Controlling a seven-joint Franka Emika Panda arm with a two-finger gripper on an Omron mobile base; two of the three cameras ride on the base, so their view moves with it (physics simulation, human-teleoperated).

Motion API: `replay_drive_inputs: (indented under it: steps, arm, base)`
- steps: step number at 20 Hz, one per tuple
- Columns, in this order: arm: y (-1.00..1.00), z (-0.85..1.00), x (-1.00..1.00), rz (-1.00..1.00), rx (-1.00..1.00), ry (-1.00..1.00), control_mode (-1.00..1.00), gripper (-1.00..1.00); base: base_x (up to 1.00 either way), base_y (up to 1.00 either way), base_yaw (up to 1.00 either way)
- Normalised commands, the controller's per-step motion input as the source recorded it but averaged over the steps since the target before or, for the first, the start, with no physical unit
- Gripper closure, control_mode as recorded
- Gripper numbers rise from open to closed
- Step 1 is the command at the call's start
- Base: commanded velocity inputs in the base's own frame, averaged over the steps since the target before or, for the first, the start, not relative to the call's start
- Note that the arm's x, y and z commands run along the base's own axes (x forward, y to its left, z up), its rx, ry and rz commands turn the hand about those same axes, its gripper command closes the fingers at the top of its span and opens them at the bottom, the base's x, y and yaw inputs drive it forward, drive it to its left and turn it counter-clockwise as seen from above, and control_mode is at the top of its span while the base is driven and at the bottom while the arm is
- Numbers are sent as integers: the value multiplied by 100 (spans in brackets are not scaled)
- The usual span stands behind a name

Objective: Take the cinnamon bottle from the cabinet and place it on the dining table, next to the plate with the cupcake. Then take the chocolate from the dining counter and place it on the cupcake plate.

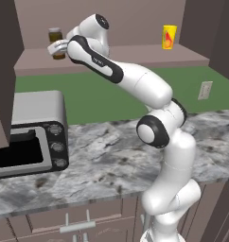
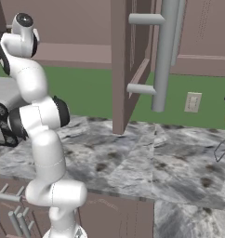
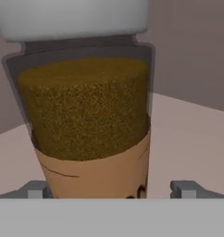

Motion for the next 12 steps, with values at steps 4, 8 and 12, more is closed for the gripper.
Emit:
replay_drive_inputs:
  steps: [4, 8, 12]
  arm:
    - [9, 0, 2, 1, 0, -1, -100, -100]
    - [13, -3, -2, 3, 0, 0, -100, 100]
    - [14, -11, 0, 7, 0, 0, -100, 100]
  base:
    - [0, 0, 0]
    - [0, 0, 0]
    - [0, 0, 0]
